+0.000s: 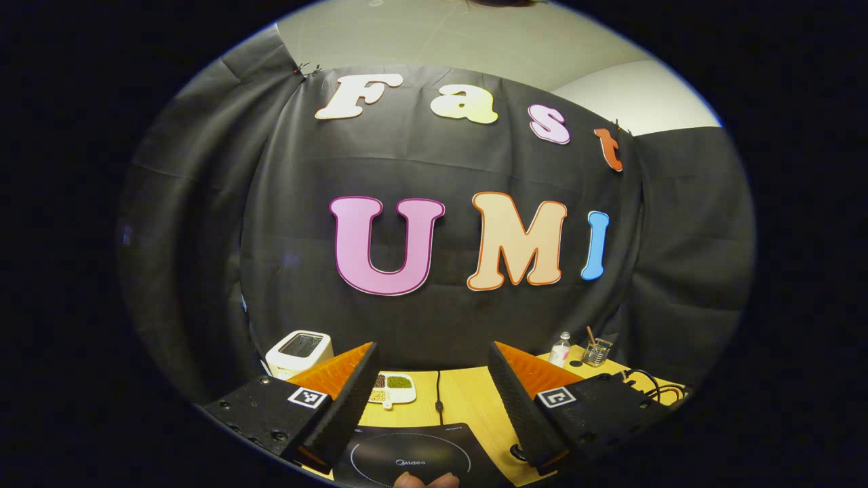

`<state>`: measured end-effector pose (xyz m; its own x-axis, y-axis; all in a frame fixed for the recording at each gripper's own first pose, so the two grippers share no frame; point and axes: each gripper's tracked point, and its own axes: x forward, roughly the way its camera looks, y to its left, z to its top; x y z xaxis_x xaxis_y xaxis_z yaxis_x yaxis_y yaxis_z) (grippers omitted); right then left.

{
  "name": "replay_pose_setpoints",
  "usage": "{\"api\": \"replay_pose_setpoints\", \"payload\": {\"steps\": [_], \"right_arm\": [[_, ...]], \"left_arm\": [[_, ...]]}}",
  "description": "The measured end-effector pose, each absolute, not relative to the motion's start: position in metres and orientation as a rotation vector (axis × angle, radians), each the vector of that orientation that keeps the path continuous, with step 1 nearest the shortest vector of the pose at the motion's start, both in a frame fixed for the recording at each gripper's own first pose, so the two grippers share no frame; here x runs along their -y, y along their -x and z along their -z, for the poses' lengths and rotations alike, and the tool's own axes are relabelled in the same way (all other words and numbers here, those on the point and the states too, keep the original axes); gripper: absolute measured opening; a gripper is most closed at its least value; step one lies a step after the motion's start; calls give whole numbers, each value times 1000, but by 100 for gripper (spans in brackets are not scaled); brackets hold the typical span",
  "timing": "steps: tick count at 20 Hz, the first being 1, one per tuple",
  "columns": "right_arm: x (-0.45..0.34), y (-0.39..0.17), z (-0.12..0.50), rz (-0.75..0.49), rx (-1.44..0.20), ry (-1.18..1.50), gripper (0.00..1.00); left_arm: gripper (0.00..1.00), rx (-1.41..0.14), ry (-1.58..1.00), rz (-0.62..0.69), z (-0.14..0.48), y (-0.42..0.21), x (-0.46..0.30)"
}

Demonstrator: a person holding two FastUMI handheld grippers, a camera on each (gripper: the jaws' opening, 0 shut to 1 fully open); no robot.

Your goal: First push the handle of the pot to place it horizontally, then grasp the pot with both hands and set it on the induction cooktop.

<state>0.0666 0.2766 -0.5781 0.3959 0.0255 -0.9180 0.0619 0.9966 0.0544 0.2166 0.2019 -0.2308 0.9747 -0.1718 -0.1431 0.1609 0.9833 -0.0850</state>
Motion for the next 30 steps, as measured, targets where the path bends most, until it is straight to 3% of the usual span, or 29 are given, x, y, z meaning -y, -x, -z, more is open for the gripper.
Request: {"api": "replay_pose_setpoints", "payload": {"steps": [5, 6, 7, 17, 18, 19, 22, 29, 30], "right_arm": [[-272, -79, 566, 31, -1132, -120, 0], [-268, -79, 563, 37, -1124, -125, 4], [-265, -79, 557, 44, -1110, -129, 0], [-153, -87, 501, 217, -949, -36, 16], [-141, -88, 498, 228, -943, -18, 31], [-131, -90, 495, 237, -939, 5, 36], [-101, -101, 488, 245, -904, 85, 73], [-37, -134, 500, 209, -906, 161, 82], [-28, -137, 504, 197, -914, 166, 79]], "left_arm": [[96, -156, 66, 161, 230, -213, -204], [96, -161, 65, 162, 230, -212, -202], [96, -166, 67, 167, 231, -210, -199], [95, -301, 93, 251, 261, -190, -151], [92, -325, 95, 259, 266, -189, -145], [90, -346, 96, 262, 271, -187, -140], [86, -426, 107, 273, 295, -185, -120], [86, -666, 115, 216, 371, -172, -72], [86, -703, 112, 208, 384, -170, -64]]}}
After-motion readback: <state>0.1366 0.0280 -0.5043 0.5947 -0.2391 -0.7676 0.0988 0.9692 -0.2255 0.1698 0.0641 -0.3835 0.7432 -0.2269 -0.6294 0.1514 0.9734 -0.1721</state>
